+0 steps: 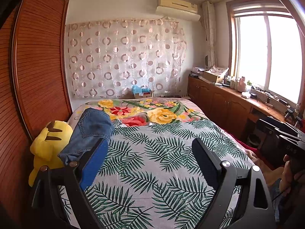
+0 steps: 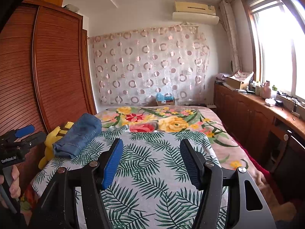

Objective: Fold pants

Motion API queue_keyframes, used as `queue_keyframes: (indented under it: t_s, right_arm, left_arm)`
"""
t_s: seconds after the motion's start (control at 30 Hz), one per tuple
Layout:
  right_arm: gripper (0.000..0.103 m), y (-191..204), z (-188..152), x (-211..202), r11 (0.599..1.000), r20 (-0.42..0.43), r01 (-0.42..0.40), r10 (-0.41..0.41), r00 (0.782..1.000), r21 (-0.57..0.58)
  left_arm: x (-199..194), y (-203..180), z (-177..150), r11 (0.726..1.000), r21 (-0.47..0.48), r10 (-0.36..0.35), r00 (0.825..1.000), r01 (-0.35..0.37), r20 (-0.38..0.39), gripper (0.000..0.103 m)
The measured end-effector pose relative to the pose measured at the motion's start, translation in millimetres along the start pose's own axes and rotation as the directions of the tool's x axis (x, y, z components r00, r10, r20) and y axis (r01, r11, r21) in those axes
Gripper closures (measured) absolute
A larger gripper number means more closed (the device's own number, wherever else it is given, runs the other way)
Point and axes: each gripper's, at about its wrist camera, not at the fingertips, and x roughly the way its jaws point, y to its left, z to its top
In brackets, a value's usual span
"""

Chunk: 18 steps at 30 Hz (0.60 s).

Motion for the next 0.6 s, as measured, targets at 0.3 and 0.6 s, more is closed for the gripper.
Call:
queue_keyframes:
  t_s: [0.3, 0.6]
  right_arm:
    - [0.039, 0.5, -0.1, -0.6, 1.000, 0.001, -0.002, 0.002, 1.000, -0.001]
    - [0.039, 0.2, 0.6, -2.1, 1.000, 0.003, -0.005, 0.005, 1.000, -0.004]
  left_arm:
    - [-0.5, 0.3, -0.2, 1.000, -0.001, -0.002, 1.000, 0.002, 0.001, 0.013]
    - [-0.7, 1.0, -0.6, 1.000, -0.001, -0.001, 1.000, 0.001, 0.002, 0.013]
